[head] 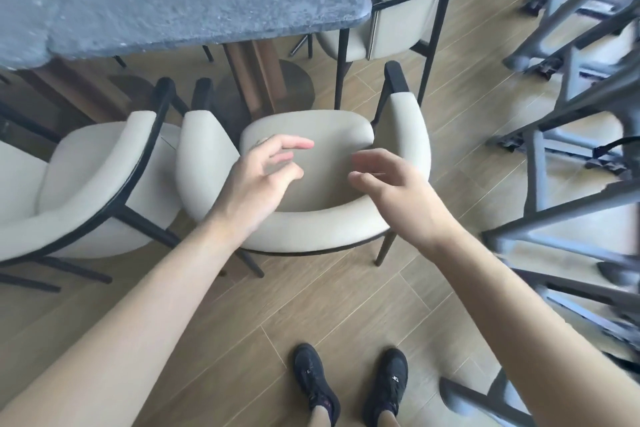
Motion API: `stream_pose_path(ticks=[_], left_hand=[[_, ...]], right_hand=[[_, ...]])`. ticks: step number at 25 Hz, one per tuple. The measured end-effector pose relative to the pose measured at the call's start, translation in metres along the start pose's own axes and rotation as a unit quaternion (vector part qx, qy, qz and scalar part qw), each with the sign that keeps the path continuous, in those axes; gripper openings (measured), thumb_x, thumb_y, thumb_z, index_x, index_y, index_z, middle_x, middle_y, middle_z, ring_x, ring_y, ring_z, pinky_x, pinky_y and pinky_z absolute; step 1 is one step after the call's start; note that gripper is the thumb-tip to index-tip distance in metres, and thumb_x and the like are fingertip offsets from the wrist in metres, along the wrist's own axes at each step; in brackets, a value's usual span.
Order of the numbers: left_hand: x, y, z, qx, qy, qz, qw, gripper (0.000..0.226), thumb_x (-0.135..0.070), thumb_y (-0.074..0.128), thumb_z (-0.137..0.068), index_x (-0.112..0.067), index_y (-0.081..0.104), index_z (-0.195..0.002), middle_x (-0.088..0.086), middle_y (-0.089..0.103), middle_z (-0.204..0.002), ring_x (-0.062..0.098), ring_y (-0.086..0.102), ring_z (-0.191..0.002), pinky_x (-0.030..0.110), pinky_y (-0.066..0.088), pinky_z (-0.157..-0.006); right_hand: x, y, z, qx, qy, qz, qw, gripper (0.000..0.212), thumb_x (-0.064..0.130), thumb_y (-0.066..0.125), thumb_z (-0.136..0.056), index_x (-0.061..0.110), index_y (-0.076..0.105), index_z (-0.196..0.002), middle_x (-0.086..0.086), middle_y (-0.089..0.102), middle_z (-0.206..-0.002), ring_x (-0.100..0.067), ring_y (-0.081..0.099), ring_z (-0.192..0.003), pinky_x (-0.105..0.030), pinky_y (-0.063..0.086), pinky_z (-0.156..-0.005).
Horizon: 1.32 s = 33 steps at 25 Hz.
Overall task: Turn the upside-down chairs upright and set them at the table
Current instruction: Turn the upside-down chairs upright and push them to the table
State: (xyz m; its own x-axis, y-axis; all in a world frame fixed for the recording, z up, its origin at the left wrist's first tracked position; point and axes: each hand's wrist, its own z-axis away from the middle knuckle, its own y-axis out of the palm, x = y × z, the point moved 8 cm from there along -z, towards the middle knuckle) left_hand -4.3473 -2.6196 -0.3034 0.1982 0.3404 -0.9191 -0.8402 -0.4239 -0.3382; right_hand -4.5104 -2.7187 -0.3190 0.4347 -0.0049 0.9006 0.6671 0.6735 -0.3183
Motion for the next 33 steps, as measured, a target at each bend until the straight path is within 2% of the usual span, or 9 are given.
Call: stream_pose_path(ticks=[1, 3, 5, 7, 10, 14, 17, 22, 33], left_hand=[[-0.021, 0.005, 0.004, -0.001, 0.015, 0.016, 1.000, 0.039, -0.021, 0.053, -0.076, -0.043, 0.071, -0.103, -0.025, 0.066, -0.121, -0.007, 0.057, -0.120, 0.016, 0.041, -0.098], [-0.058, 0.025, 0.011, 0.006, 0.030, 0.032, 0.999, 0.043, -0.016, 0.052, -0.077, -0.037, 0.070, -0.110, -0.024, 0.068, -0.120, -0.006, 0.057, -0.121, 0.013, 0.042, -0.096], [-0.093, 0.048, 0.015, 0.016, 0.051, 0.032, 0.998, 0.050, -0.011, 0.051, -0.076, -0.036, 0.068, -0.116, -0.023, 0.065, -0.126, -0.004, 0.055, -0.125, 0.020, 0.042, -0.101], [-0.126, 0.074, 0.023, 0.030, 0.077, 0.023, 0.996, 0.058, -0.006, 0.050, -0.074, -0.036, 0.066, -0.121, -0.022, 0.061, -0.133, -0.003, 0.051, -0.130, 0.025, 0.041, -0.106], [-0.166, 0.111, 0.032, 0.051, 0.099, 0.046, 0.993, 0.065, -0.005, 0.048, -0.071, -0.034, 0.064, -0.126, -0.022, 0.061, -0.135, -0.005, 0.049, -0.131, 0.018, 0.040, -0.106], [-0.210, 0.166, 0.038, 0.085, 0.111, 0.077, 0.987, 0.061, -0.007, 0.046, -0.072, -0.034, 0.067, -0.122, -0.018, 0.061, -0.137, -0.002, 0.051, -0.131, 0.031, 0.037, -0.114], [-0.233, 0.200, 0.036, 0.108, 0.112, 0.112, 0.982, 0.052, -0.016, 0.047, -0.077, -0.035, 0.067, -0.122, -0.019, 0.064, -0.134, 0.002, 0.052, -0.132, 0.042, 0.034, -0.118], [-0.266, 0.248, 0.034, 0.143, 0.130, 0.138, 0.971, 0.045, -0.047, 0.047, -0.081, -0.042, 0.069, -0.120, -0.022, 0.062, -0.135, 0.005, 0.055, -0.130, 0.043, 0.041, -0.108], [-0.295, 0.304, -0.080, 0.147, 0.113, 0.145, 0.972, 0.052, -0.051, 0.047, -0.078, -0.030, 0.070, -0.119, -0.012, 0.066, -0.133, 0.009, 0.063, -0.123, 0.044, 0.046, -0.105]], right_hand=[[0.012, -0.018, 0.009, -0.012, -0.011, -0.020, 1.000, 0.032, 0.020, 0.062, -0.095, 0.019, 0.063, -0.128, 0.011, 0.064, -0.125, 0.007, 0.060, -0.106, 0.001, 0.042, -0.076], [0.033, -0.053, 0.027, -0.030, -0.031, -0.044, 0.998, 0.036, 0.011, 0.064, -0.093, 0.018, 0.062, -0.129, 0.007, 0.065, -0.127, -0.004, 0.063, -0.111, -0.012, 0.049, -0.091], [0.052, -0.084, 0.045, -0.035, -0.050, -0.035, 0.998, 0.041, 0.009, 0.067, -0.091, 0.020, 0.061, -0.130, 0.008, 0.064, -0.128, -0.007, 0.063, -0.115, -0.029, 0.050, -0.101], [0.065, -0.117, 0.065, -0.030, -0.062, -0.021, 0.997, 0.046, 0.010, 0.069, -0.089, 0.025, 0.059, -0.131, 0.011, 0.063, -0.129, -0.004, 0.061, -0.116, -0.036, 0.049, -0.103], [0.077, -0.163, 0.092, -0.034, -0.082, -0.016, 0.996, 0.050, 0.010, 0.071, -0.088, 0.029, 0.057, -0.132, 0.016, 0.063, -0.129, 0.002, 0.060, -0.116, -0.034, 0.048, -0.103], [0.073, -0.232, 0.122, -0.092, -0.102, -0.094, 0.986, 0.032, 0.020, 0.061, -0.098, 0.022, 0.061, -0.129, 0.013, 0.066, -0.126, 0.004, 0.062, -0.112, -0.020, 0.049, -0.096], [0.065, -0.278, 0.135, -0.147, -0.108, -0.127, 0.975, 0.027, 0.023, 0.057, -0.100, 0.023, 0.063, -0.127, 0.014, 0.066, -0.125, 0.001, 0.063, -0.112, -0.025, 0.048, -0.098], [0.051, -0.341, 0.145, -0.198, -0.121, -0.157, 0.960, 0.025, 0.019, 0.058, -0.099, 0.023, 0.065, -0.123, 0.014, 0.068, -0.123, -0.003, 0.065, -0.111, -0.031, 0.050, -0.100], [0.013, -0.412, 0.063, -0.230, -0.058, -0.177, 0.955, 0.025, 0.014, 0.061, -0.097, 0.025, 0.068, -0.117, 0.016, 0.070, -0.118, -0.001, 0.066, -0.109, -0.036, 0.050, -0.101]])
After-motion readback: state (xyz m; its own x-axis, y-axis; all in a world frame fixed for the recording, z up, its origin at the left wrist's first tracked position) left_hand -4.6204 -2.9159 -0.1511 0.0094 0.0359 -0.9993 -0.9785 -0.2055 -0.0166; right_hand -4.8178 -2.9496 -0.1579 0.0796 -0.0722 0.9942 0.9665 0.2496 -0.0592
